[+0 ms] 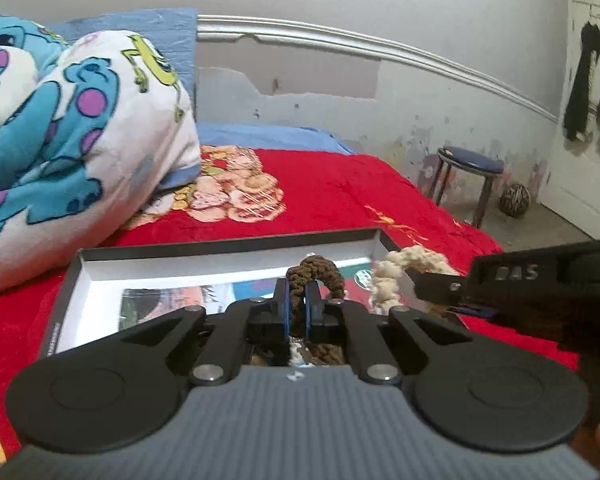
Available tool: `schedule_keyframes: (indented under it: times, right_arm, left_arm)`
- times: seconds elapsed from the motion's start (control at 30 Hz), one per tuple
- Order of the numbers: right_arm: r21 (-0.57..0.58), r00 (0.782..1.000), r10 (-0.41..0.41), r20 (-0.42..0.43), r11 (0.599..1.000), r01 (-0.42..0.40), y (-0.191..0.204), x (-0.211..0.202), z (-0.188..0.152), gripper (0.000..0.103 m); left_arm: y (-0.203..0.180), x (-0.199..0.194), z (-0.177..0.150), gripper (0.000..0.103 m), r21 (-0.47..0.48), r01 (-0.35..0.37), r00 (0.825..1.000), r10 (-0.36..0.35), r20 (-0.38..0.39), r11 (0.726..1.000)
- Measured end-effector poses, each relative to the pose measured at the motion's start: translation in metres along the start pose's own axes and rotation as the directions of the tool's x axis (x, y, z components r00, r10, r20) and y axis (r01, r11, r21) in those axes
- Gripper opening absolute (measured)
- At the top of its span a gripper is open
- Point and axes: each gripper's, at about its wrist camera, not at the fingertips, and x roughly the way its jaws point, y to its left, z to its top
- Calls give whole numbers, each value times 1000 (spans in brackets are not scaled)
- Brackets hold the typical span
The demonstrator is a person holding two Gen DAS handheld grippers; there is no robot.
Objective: Organize objects
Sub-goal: 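Carry the brown cord with the left gripper while the right gripper carries the cream scrunchie over the box, then open the left gripper over the box while the right gripper opens to drop the cream scrunchie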
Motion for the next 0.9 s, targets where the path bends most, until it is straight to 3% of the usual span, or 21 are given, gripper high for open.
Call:
schedule_keyframes:
  times: [0.9]
  right_arm:
    - [23,999,-19,-32,1000,20,-3,9,-6,14]
  left_arm:
    - [2,16,-12,18,-16,-15,998,14,-58,1000]
